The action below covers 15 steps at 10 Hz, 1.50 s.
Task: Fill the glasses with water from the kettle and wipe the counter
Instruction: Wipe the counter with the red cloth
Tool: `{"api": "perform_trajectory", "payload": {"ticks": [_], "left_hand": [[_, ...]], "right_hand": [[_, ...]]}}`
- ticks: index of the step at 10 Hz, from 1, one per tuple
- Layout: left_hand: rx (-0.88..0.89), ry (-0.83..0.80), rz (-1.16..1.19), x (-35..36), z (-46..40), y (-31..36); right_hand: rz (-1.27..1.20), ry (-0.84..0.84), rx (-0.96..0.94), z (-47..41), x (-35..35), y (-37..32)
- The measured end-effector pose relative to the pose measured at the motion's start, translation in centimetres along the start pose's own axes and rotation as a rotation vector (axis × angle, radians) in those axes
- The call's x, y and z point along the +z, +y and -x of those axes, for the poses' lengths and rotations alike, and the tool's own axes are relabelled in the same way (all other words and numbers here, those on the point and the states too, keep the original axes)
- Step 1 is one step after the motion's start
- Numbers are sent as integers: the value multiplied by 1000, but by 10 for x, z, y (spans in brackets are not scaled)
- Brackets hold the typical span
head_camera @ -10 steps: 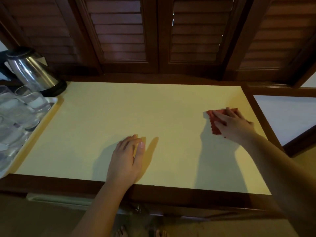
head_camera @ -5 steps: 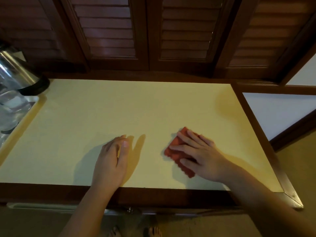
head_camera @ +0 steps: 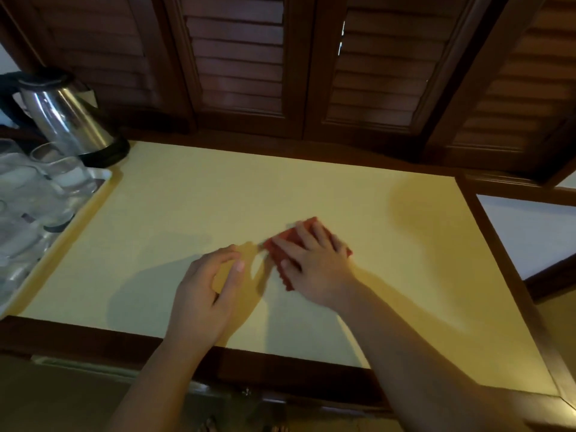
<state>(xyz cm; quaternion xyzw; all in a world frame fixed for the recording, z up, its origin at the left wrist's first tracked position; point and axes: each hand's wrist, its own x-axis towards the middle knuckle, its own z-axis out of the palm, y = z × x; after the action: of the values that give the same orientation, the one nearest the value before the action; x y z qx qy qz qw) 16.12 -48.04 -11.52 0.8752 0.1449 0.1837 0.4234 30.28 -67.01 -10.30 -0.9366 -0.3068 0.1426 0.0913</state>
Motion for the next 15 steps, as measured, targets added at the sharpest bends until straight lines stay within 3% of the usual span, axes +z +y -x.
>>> {"api": "perform_trajectory", "payload": {"ticks": [1,2,3,4,5,6,7,8,9,10,11,12,13,14,15], "left_hand": [[-30,8,-121,-37,-11,-28],[-67,-43,-208,-67,-13,-54],[-46,-61,-139,-74,-12,-62],[-45,-21,-42,-74,-16,-61],[-22,-35,-42,-85,-19,-63],[66,-39,-128,-104,-17,-67],[77,15,-130,-126,-15,-75],[48,34,-116,-144,-16,-83],[34,-14,-125,-151,-21,-87],[40,-41,-138,-156,-26,-87],[62,-45,-142,-162,-28,-85],[74,-41,-114,-170,-28,-83],[71,-15,-120,-172,-31,-85],[60,-13,-94,-171,-35,-87],[68,-6,-90,-169,-39,-91]], "right_hand": [[38,-128,-385,19,14,-30],[40,-179,-474,7,2,-3],[92,-104,-271,-43,-14,23],[112,48,-14,-110,-18,5],[84,82,140,-165,-9,-64],[114,-5,-47,-178,7,-151],[193,-151,-425,-147,25,-190],[121,-198,-755,-126,28,-172],[173,-98,-733,-161,15,-156],[200,-44,-363,-209,12,-184],[224,-52,-212,-235,24,-238],[272,-102,-352,-215,39,-262],[242,-16,-686,-192,78,-250],[-775,-410,-1187,-187,116,-238],[-424,102,-1082,-180,79,-225]]}}
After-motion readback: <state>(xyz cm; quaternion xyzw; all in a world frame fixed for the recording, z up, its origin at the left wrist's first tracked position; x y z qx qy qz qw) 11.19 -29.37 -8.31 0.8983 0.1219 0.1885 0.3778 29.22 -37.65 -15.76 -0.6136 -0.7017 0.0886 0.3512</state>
